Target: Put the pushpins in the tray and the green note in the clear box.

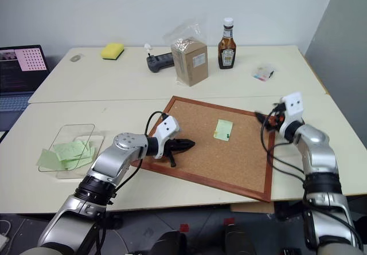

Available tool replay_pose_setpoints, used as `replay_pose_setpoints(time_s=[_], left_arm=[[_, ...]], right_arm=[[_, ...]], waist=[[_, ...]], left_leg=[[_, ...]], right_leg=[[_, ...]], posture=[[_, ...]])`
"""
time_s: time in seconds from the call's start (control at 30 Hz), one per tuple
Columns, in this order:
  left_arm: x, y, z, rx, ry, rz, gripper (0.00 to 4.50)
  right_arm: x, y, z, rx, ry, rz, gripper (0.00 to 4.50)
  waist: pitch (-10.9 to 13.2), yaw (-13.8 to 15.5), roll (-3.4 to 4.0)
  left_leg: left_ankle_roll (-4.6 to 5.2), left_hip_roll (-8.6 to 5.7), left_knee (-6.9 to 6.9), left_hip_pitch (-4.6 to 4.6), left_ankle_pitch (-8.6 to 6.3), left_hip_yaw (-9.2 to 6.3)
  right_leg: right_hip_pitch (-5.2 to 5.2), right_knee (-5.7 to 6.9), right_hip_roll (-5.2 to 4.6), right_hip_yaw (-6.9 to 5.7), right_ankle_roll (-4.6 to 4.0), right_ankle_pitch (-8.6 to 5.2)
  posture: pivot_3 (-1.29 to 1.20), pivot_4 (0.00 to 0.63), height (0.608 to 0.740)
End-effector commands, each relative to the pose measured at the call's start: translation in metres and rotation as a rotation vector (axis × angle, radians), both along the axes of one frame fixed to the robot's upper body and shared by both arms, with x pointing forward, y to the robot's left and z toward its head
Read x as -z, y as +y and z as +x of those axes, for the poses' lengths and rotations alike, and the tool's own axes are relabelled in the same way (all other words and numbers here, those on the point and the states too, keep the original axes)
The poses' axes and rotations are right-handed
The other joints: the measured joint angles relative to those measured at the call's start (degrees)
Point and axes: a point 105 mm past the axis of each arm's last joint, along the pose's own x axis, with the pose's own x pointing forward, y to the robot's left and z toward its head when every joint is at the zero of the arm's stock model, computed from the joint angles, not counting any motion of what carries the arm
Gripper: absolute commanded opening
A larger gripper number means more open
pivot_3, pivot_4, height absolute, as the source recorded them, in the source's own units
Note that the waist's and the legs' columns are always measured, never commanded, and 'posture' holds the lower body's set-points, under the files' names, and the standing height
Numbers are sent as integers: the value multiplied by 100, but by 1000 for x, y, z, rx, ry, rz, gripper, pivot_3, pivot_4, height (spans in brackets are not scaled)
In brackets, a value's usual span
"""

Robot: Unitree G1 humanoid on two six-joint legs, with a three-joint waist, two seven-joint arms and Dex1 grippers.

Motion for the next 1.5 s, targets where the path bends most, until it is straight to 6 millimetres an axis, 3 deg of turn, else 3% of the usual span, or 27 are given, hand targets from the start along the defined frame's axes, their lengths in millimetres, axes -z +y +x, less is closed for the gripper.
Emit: replay_pose_setpoints(time_s=[0.03, 0.13, 0.23, 0.67, 0.93, 1.37, 1.5], left_arm=[[20, 13, 0, -40, 62, 69, 0], [20, 13, 0, -40, 60, 69, 0], [19, 12, -1, -36, 60, 69, 0], [19, 15, -2, -41, 57, 76, 0], [18, 13, -1, -38, 53, 74, 0], [18, 12, -1, -36, 47, 81, 0], [19, 12, -2, -37, 49, 84, 0]], right_arm=[[-18, 29, -24, -249, -48, -11, 4429], [-4, 48, -34, -350, -24, -36, 4429], [6, 60, -32, -361, -8, -28, 4429], [27, 74, -13, -315, 16, -29, 4429], [33, 74, -11, -314, 16, -69, 2517], [33, 72, -7, -294, 0, -75, 10], [27, 73, -7, -298, -24, -65, 10]], waist=[[1, -1, -1], [1, 0, -2], [1, 2, -2], [1, 6, -2], [1, 4, -2], [1, 4, -2], [1, 4, -2]], left_leg=[[0, 1, 1, 0, 0, 0], [0, 1, 4, 1, 0, -1], [0, 1, 2, 3, 0, -5], [-1, 2, -2, 1, 0, -10], [-1, 1, -2, 2, 0, -9], [-1, 2, -2, 2, 0, -10], [-1, 2, -2, 2, 0, -10]], right_leg=[[0, 0, -1, 1, 0, 0], [1, -1, -1, 0, 4, -2], [3, -1, 2, -5, 5, -3], [0, 0, -1, -8, -1, 0], [-1, 0, 0, -7, 0, 0], [-1, 0, 0, -7, -1, 0], [0, 0, 0, -7, 0, 0]], posture=[[0, 150, 740], [0, 150, 740], [0, 150, 740], [0, 150, 740], [0, 150, 740], [0, 150, 740], [0, 150, 740]])
